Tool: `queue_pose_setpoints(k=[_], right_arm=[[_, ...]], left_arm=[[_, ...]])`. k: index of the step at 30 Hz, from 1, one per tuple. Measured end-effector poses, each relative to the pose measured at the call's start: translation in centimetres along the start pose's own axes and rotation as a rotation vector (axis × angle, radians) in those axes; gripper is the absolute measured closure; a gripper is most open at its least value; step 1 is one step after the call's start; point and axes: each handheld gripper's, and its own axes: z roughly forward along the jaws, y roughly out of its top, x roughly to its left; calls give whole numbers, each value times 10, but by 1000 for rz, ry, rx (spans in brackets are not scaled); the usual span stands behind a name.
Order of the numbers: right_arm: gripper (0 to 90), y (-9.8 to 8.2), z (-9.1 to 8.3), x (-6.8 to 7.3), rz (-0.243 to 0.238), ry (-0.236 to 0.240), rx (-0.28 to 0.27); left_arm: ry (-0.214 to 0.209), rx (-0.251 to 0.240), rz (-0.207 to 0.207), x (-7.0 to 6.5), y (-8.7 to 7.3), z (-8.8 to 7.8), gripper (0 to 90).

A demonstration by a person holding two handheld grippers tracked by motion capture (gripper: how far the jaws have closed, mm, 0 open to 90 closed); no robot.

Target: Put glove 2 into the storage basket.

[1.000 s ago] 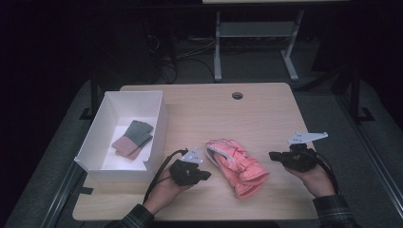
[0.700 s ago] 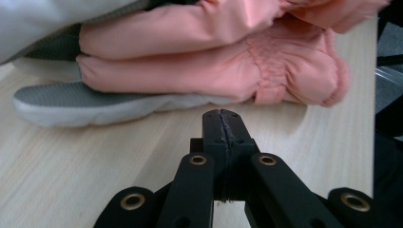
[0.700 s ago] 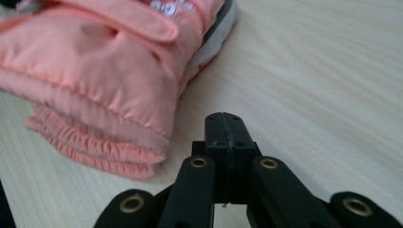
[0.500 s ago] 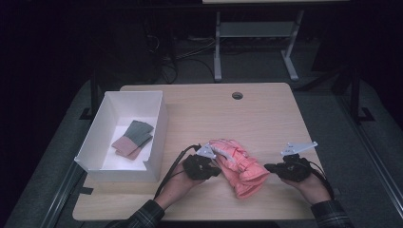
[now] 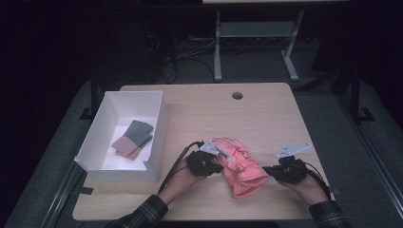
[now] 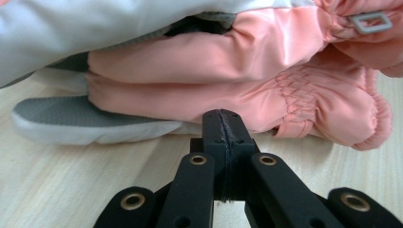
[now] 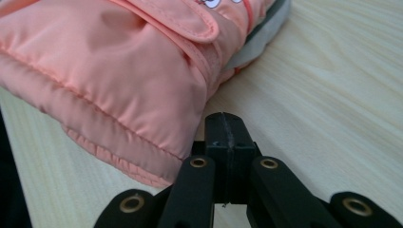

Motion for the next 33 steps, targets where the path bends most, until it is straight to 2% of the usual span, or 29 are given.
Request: queue_pose_setpoints(k=[4,6,8,10,13,14,18,21,24,28,33], right_arm=[[899,2,3,6,-17,24,15],[899,3,5,10,-34,36,24],[899,4,9,15,-44,48,39],[899,5,12,19,-65,47,52],[899,5,11,24,-70,35,65],[899,4,10,24,-78,31,62],[899,-3,0,24,-55,18,48],[899,-6,-5,26,-37,14,43],[899,-6,-7,28,-56,15,33],[899,-3,-12,32,-67,14,10],[899,0,-15,37,-76,18,-11]], left_arm=[[5,6,3,3,-1,-2,896],[6,2,-10,3,-2,-2,896],[3,11,-1,3,-3,-2,896],[-2,13,-4,0,-4,-2,896],[-17,18,5,-6,-7,-4,896],[-33,19,8,-10,-9,-6,896],[-81,38,39,-24,-16,-12,896],[-97,45,49,-29,-14,-7,896],[-114,52,62,-31,-11,-1,896],[-113,52,77,-34,-10,1,896],[-112,53,72,-34,-9,1,897]])
